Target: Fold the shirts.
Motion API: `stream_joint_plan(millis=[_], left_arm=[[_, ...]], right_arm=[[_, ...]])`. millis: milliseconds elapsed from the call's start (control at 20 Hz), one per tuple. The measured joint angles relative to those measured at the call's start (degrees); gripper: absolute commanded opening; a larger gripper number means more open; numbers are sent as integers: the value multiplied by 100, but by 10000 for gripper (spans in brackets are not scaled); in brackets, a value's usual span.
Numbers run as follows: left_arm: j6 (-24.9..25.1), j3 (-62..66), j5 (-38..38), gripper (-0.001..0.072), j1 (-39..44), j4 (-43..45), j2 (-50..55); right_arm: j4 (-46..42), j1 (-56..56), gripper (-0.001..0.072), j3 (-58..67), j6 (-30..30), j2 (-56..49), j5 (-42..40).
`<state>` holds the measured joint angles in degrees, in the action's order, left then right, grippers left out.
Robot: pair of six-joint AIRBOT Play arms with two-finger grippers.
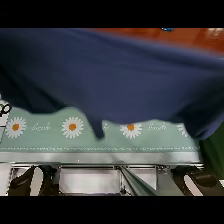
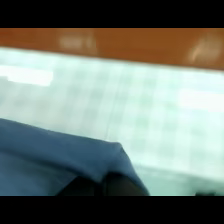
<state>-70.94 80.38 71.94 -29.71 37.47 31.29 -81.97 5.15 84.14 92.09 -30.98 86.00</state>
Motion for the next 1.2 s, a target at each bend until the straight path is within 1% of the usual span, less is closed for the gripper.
stream_joint_plan(millis=[150, 250, 350, 500, 550, 650, 700, 750, 800, 850, 900, 1000, 1100, 1200], left_arm=[[-68, -1121, 22, 19, 205, 240, -83], [-66, -1996, -155, 19, 457, 326, 35], [-39, -2815, -522, 20, 761, 378, 345], [61, -3491, -1290, 20, 1156, 387, 1176], [85, -3565, -1578, 20, 1255, 385, 1558], [109, -3526, -1926, 20, 1379, 339, 2315], [116, -3436, -2050, 35, 1419, 280, 2699], [133, -3331, -2129, 193, 1447, 232, 3027], [133, -3224, -2175, 455, 1467, 203, 3327], [131, -3104, -2216, 507, 1478, 188, 3604], [129, -2983, -2203, 507, 1462, 170, 3818], [122, -2682, -1897, 507, 1287, 280, 4100], [85, -2470, -1609, 507, 901, 442, 4151], [63, -2524, -1272, 507, 457, 525, 4015]], right_arm=[[184, 0, 18, -1362, 103, 175, -39], [391, 0, 18, -2175, 70, 4, -391], [509, 0, 18, -2741, -37, -433, -876], [634, -7, 19, -3071, -225, -1504, -1755], [667, -15, 18, -3062, -260, -1906, -2026], [691, -31, 19, -2848, -317, -2752, -2435], [699, -35, 19, -2664, -334, -3189, -2575], [699, -37, 34, -2472, -343, -3567, -2660], [723, -42, 208, -2238, -356, -3950, -2761], [726, -46, 419, -2028, -348, -4260, -2787], [734, -63, 412, -1777, -313, -4544, -2785], [695, -221, 412, -1274, -264, -4892, -2566], [533, -614, 410, -907, -249, -4953, -2151], [409, -1207, 410, -988, -227, -4743, -1799]])
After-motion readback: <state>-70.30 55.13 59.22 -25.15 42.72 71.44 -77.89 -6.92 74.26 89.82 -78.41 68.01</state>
